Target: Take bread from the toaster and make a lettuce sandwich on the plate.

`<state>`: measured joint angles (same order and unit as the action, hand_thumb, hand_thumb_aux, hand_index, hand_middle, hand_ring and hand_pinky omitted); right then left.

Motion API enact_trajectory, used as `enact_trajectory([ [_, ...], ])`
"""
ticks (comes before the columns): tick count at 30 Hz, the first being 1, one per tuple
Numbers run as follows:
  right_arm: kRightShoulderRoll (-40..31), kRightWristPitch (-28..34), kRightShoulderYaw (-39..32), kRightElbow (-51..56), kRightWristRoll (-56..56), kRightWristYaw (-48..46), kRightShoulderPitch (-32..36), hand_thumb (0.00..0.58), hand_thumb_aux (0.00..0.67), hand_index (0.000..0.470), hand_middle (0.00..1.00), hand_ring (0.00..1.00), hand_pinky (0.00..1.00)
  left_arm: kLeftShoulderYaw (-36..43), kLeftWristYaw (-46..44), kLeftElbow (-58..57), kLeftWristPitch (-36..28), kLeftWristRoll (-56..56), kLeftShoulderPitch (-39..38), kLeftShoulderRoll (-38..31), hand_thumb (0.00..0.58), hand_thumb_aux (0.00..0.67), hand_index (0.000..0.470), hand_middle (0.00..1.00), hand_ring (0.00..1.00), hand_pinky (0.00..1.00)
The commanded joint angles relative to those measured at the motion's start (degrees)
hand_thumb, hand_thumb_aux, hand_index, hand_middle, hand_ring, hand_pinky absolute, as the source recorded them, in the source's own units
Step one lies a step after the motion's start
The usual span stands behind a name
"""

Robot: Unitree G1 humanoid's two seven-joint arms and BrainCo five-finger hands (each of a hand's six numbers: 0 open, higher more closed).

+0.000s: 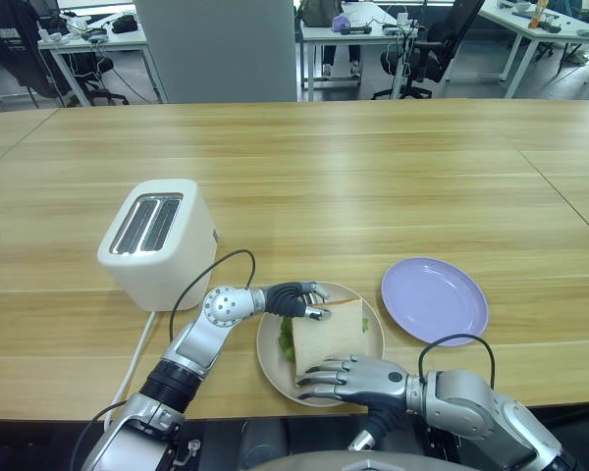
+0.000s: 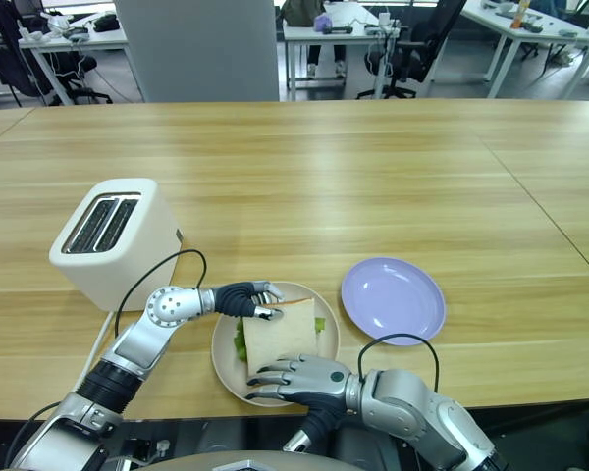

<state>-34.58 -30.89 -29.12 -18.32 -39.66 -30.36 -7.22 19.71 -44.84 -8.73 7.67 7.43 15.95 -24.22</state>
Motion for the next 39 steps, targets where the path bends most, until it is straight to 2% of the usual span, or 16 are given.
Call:
enact_trajectory([
  [1, -0.43, 1.46, -0.16, 0.86, 0.9, -1.37, -0.37, 0.0, 0.0, 0.0, 0.0, 0.0, 0.0, 2.35, 0.46, -2.06, 1.62, 3.15, 0.38, -0.29, 0.58, 0.67, 0.46, 1.0, 1.0, 1.0],
  [7, -2.05, 2.88, 1.6, -4.35, 6.14, -3.55, -1.02, 0.0, 0.0, 0.0, 0.0, 0.0, 0.0, 2.29, 1.36, -3.67, 2.78, 4.35, 0.88, -0.47, 0.58, 0.67, 0.46, 1.0, 1.0, 1.0],
  [15, -4.45, 5.74, 7.72, -11.28, 12.46, -5.12, 0.12, 0.0, 0.0, 0.0, 0.0, 0.0, 0.0, 2.08, 2.63, -5.55, 4.08, 4.85, 1.85, -0.39, 0.58, 0.67, 0.46, 1.0, 1.0, 1.0],
  [24, -5.93, 6.55, 12.34, -10.79, 14.24, -4.81, 0.96, 0.0, 0.0, 0.0, 0.0, 0.0, 0.0, 0.9, 1.6, -5.23, 3.5, 2.95, 2.84, -0.88, 0.58, 0.67, 0.46, 1.0, 1.0, 1.0],
  [28, -5.56, 5.71, 10.67, -7.44, 11.05, -4.36, 1.23, 0.0, 0.0, 0.0, 0.0, 0.0, 0.0, 1.0, 2.18, -6.64, 4.13, 3.42, 3.08, -0.9, 0.58, 0.67, 0.46, 1.0, 1.0, 1.0],
  [39, -1.92, 2.87, -0.49, 4.38, -3.6, -2.81, 2.23, 0.0, 0.0, 0.0, 0.0, 0.0, 0.0, 1.87, 3.57, -9.15, 5.6, 4.88, 3.51, 0.03, 0.58, 0.67, 0.46, 1.0, 1.0, 1.0],
])
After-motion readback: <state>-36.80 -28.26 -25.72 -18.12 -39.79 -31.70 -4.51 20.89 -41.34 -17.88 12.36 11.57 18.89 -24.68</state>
